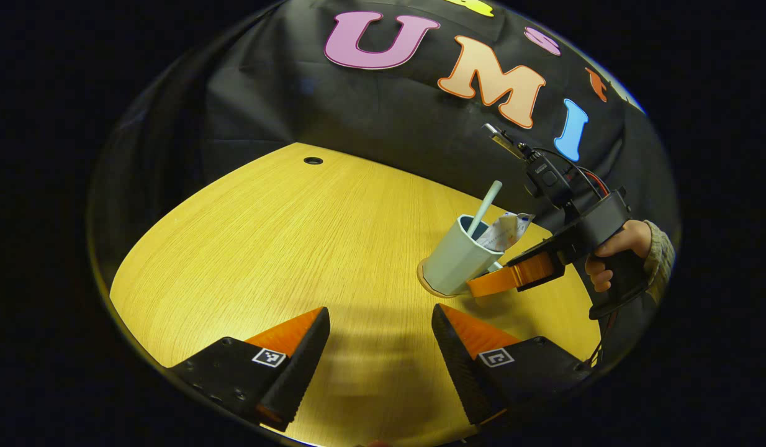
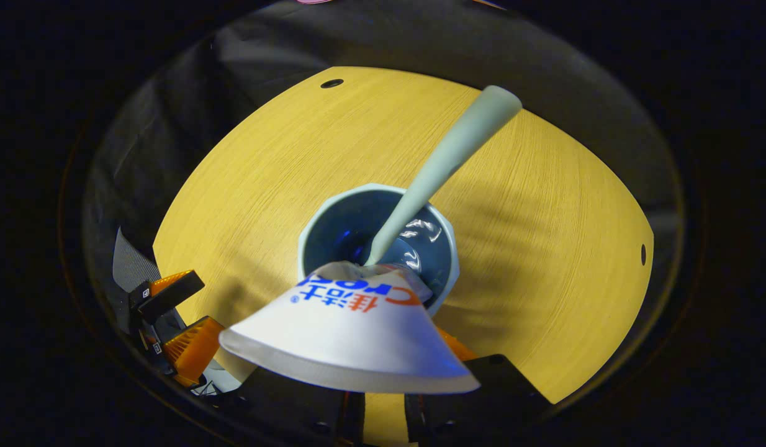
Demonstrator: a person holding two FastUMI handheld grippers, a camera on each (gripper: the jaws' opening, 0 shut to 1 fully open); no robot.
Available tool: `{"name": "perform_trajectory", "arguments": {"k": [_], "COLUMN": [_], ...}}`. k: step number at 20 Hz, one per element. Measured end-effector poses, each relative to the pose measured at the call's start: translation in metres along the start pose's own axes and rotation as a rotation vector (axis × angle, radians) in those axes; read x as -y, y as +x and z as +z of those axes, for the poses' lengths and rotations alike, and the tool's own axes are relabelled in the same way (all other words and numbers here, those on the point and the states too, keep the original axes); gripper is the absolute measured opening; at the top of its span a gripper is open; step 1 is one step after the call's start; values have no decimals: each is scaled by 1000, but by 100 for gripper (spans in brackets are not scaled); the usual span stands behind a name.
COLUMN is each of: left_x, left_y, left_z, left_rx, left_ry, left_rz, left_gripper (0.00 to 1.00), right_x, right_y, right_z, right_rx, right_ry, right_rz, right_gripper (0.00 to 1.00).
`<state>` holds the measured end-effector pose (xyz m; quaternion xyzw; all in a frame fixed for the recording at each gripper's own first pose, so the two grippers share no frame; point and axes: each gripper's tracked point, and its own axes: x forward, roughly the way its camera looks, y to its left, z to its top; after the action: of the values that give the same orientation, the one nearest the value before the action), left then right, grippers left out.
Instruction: Put the toothbrush and toothpaste on the desktop into the cup, then pick up the cup and place it on the coaster on the desktop.
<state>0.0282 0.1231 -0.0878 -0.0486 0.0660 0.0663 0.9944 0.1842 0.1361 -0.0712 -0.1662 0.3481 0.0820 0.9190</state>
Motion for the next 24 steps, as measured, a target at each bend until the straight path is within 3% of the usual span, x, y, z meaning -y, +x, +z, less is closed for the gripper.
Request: {"name": "perform_trajectory", "arguments": {"k": [3,4,5,7,8,10,15,19,20,21,24], "left_x": [3,2,2,5,7,12,37,54,57,59,63], "left_y": [-2,-3,-4,-6,-6,-8,-13,-17,-17,-19,-19], "left_z": [1,0,-1,0,1,3,5,13,16,18,20], "left_rx": [-1,-2,-4,-5,-5,-4,-17,-6,-4,-5,-4], "left_ry": [-8,-7,-5,-3,0,4,-9,-29,-27,-21,-2], "left_rz": [-8,-7,-6,-8,-10,-22,-65,-83,-85,-83,-84], "left_gripper": [96,96,96,96,96,96,96,96,96,95,96], "right_x": [-1,1,1,7,9,15,51,77,81,85,92], "right_y": [-11,-14,-20,-30,-40,-58,-104,-126,-128,-129,-125], "right_z": [3,9,13,12,16,16,-4,-31,-43,-55,-87], "right_rx": [25,52,69,87,110,153,247,350,350,351,352], "right_ry": [-4,-1,14,59,84,144,296,425,456,486,561], "right_rz": [28,29,31,34,47,66,48,18,9,6,-5], "right_gripper": [36,46,65,78,78,89,99,98,94,99,94]}}
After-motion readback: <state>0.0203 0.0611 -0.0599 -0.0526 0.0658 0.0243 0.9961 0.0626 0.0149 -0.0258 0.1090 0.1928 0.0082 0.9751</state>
